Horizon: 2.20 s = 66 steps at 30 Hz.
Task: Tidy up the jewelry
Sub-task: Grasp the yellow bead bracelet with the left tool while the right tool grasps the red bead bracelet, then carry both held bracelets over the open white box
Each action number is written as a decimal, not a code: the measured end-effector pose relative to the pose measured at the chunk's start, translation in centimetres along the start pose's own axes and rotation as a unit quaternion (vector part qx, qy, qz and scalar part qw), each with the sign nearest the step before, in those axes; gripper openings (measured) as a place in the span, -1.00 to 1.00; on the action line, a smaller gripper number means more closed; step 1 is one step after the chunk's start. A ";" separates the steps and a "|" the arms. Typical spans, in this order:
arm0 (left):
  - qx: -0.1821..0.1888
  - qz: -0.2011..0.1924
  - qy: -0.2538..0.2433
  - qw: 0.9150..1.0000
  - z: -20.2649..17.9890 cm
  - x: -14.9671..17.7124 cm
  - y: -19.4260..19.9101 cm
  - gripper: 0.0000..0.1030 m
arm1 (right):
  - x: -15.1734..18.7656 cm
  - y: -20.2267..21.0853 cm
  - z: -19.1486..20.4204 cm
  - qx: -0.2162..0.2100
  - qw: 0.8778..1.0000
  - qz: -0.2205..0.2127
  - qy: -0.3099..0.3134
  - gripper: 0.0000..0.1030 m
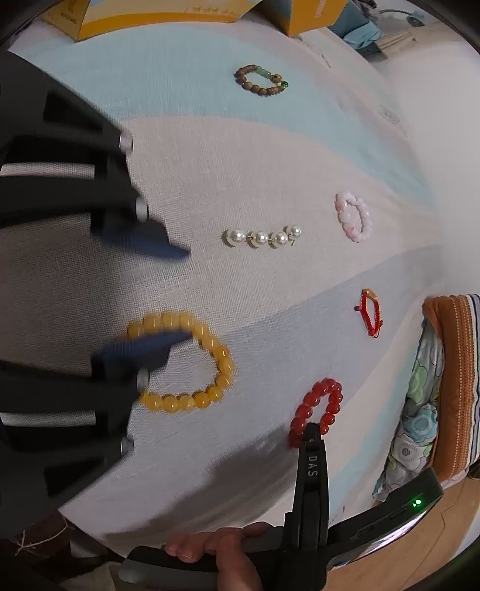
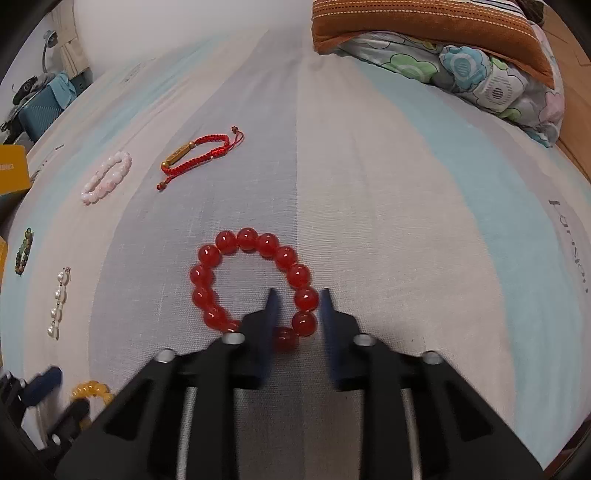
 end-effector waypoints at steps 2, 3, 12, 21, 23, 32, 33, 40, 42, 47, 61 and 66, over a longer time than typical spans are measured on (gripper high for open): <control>0.012 0.008 0.008 1.000 0.2 -0.1 0.2 -0.82 | -0.1 0.2 -0.1 -0.007 1.000 -0.001 -0.010 -0.75; 0.017 0.009 0.011 1.000 0.3 -0.2 0.4 -0.82 | -0.2 0.5 -0.2 -0.012 1.000 -0.002 -0.018 -0.75; 0.033 0.002 0.022 0.999 0.5 -1.1 3.1 -0.82 | -1.3 4.7 0.2 -0.033 0.998 -0.038 -0.028 -0.75; 0.033 -0.002 0.040 0.999 1.6 -1.4 5.9 -0.82 | -0.9 9.0 0.9 -0.046 0.997 -0.048 -0.036 -0.75; 0.035 -0.005 0.047 0.998 1.9 -1.5 6.6 -0.82 | -0.3 9.7 1.0 -0.046 0.997 -0.043 -0.040 -0.75; 0.015 -0.013 0.056 0.998 4.1 -2.6 10.0 -0.82 | 1.8 13.6 1.5 -0.042 0.997 -0.031 -0.052 -0.75; 0.015 -0.014 0.057 0.998 4.4 -2.7 10.5 -0.82 | 2.1 14.1 1.6 -0.043 0.997 -0.030 -0.052 -0.75; 0.013 -0.018 0.079 0.997 6.8 -3.0 12.7 -0.82 | 2.9 17.5 3.0 -0.041 0.997 -0.037 -0.045 -0.75; 0.010 -0.016 0.086 0.996 7.5 -2.9 13.4 -0.82 | 2.8 18.4 3.4 -0.040 0.997 -0.039 -0.045 -0.75; 0.008 -0.021 0.091 0.996 8.8 -3.1 15.1 -0.82 | 2.8 20.3 4.7 -0.047 0.997 -0.047 -0.043 -0.75; -0.027 -0.031 0.114 0.993 14.7 -3.3 19.9 -0.82 | 1.9 21.9 8.6 -0.057 0.997 -0.046 -0.028 -0.75; -0.044 -0.042 0.124 0.990 16.7 -3.8 22.1 -0.82 | 0.9 22.7 10.1 -0.067 0.996 -0.048 -0.017 -0.75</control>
Point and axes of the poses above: each gripper's, at about its wrist camera, not at the fingertips, and y roughly against the way its jaws point, z to its left, x to its underside, the point moved 5 cm from there along -y, roughly the way its jaws point, and after that the axes turned 8 degrees about -z, right-handed, at the moved point
